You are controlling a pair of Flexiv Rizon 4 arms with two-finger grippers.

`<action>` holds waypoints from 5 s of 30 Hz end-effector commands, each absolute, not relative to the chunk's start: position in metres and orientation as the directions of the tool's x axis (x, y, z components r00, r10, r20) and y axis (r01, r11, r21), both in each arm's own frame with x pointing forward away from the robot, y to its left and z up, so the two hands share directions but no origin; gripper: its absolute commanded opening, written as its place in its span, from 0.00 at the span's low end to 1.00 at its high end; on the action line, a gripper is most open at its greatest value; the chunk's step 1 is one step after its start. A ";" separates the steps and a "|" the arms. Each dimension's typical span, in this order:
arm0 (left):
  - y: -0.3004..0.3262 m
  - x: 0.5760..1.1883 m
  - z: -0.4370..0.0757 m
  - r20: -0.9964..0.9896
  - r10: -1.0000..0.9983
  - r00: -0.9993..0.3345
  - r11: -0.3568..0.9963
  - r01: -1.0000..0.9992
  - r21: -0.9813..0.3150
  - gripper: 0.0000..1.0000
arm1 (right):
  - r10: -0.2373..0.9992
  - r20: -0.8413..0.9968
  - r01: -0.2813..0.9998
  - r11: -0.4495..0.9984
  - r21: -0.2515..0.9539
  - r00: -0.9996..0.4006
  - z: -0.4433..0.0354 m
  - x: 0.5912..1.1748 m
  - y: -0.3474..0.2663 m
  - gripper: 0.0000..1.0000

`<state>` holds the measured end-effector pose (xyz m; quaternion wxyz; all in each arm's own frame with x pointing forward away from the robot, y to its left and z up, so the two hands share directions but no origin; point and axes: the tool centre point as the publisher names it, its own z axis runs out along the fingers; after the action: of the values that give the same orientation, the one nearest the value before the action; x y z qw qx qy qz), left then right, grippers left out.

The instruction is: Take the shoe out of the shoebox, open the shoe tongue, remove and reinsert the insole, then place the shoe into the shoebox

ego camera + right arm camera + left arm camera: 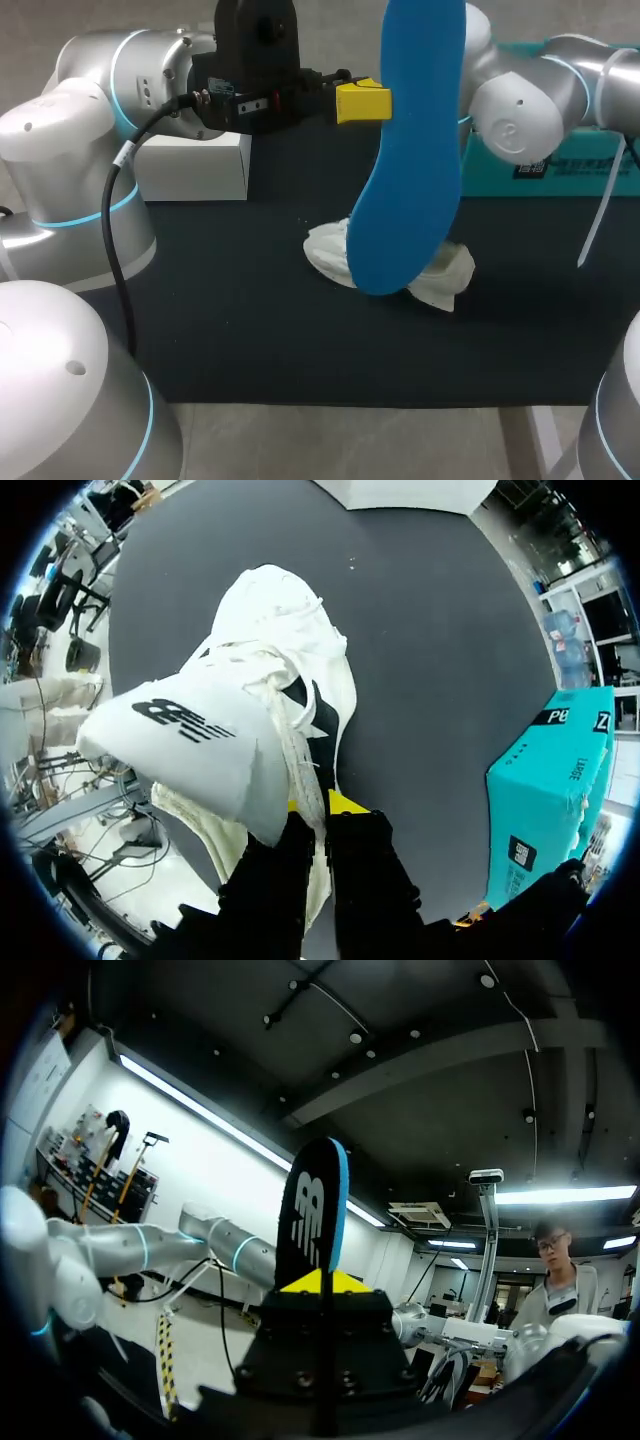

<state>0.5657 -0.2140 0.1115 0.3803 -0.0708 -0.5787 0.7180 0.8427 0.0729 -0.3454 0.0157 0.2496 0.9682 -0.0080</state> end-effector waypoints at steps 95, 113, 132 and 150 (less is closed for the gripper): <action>-0.214 0.565 0.111 0.338 0.629 -0.701 -0.041 -0.464 -0.885 0.00 | 0.883 0.426 0.979 0.202 0.030 -0.196 -0.370 0.862 0.109 0.00; -0.214 0.565 0.111 0.338 0.629 -0.701 -0.041 -0.464 -0.885 0.00 | 0.876 0.453 0.985 0.169 0.030 -0.164 -0.378 0.850 0.106 0.00; -0.214 0.565 0.111 0.338 0.629 -0.701 -0.041 -0.464 -0.885 0.00 | 0.894 0.428 0.989 0.149 -0.002 -0.134 -0.383 0.857 0.109 0.45; -0.214 0.565 0.111 0.338 0.629 -0.701 -0.041 -0.464 -0.885 0.00 | 0.852 0.507 0.991 0.131 0.036 -0.131 -0.301 0.839 0.085 1.00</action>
<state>0.5655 -0.2138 0.1116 0.3801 -0.0706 -0.5787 0.7181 0.8525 0.1020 -0.3214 -0.1999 0.6333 0.7299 0.1620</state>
